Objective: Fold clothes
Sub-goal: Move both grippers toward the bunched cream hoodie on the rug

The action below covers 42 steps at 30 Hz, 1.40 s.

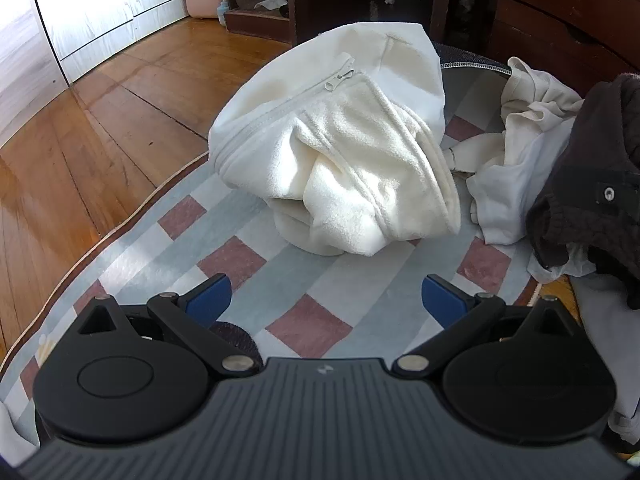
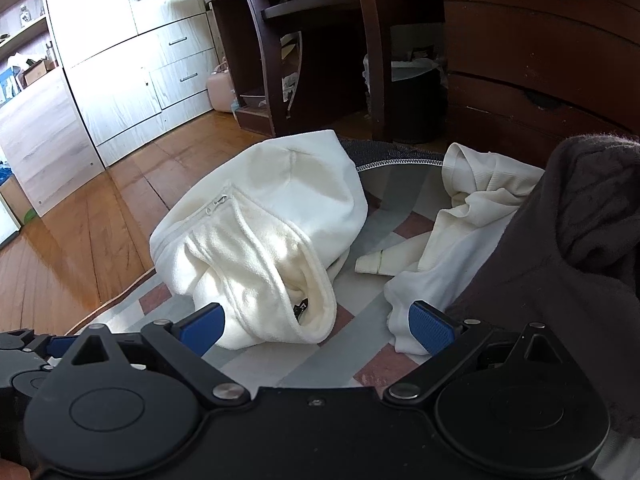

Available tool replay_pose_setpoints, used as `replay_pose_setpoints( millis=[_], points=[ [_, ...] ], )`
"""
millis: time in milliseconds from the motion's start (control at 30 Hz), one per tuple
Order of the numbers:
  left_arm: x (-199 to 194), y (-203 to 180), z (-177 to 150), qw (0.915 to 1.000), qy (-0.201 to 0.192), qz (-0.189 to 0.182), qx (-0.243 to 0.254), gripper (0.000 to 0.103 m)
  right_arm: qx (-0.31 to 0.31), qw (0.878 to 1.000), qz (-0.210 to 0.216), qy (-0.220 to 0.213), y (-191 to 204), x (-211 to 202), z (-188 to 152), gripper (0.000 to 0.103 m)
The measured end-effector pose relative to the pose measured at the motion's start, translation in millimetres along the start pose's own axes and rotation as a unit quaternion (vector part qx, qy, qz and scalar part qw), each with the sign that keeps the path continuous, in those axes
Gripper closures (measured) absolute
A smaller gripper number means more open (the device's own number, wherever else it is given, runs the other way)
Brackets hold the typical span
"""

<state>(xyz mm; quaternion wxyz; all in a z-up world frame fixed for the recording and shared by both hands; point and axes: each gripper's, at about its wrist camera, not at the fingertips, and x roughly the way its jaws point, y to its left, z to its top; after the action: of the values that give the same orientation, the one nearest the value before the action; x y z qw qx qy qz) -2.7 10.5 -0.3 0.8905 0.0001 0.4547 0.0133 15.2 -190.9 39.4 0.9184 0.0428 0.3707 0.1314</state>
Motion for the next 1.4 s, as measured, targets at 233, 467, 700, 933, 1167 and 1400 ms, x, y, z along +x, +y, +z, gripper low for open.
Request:
replay_pose_setpoints(
  millis=[233, 467, 700, 933, 1167, 1400],
  points=[
    [-0.5, 1.5, -0.9, 1.0000, -0.002, 0.000, -0.002, 0.000, -0.001, 1.000, -0.002, 0.003, 1.2, 1.6, -0.8, 0.003],
    [-0.6, 5.2, 0.0, 1.0000, -0.002, 0.001, -0.009, 0.000, -0.003, 1.000, -0.002, 0.002, 0.7, 0.1, 0.5, 0.003],
    [-1.1, 5.4, 0.6, 0.9999, -0.002, 0.002, -0.011, 0.000, -0.003, 1.000, -0.002, 0.005, 0.8, 1.3, 1.0, 0.003],
    [2.2, 10.9, -0.4, 0.9995, 0.001, 0.009, -0.029, 0.000, -0.005, 1.000, 0.002, 0.007, 1.9, 2.4, 0.6, 0.003],
    [5.1, 12.8, -1.0, 0.9993, 0.004, 0.010, -0.037, 0.000, 0.004, 1.000, 0.028, 0.006, 0.5, 4.3, -1.1, 0.003],
    [9.8, 16.0, -2.0, 0.9986, 0.010, 0.010, -0.051, 0.000, 0.003, 1.000, 0.028, 0.010, -0.1, 6.3, -2.4, 0.003]
  ],
)
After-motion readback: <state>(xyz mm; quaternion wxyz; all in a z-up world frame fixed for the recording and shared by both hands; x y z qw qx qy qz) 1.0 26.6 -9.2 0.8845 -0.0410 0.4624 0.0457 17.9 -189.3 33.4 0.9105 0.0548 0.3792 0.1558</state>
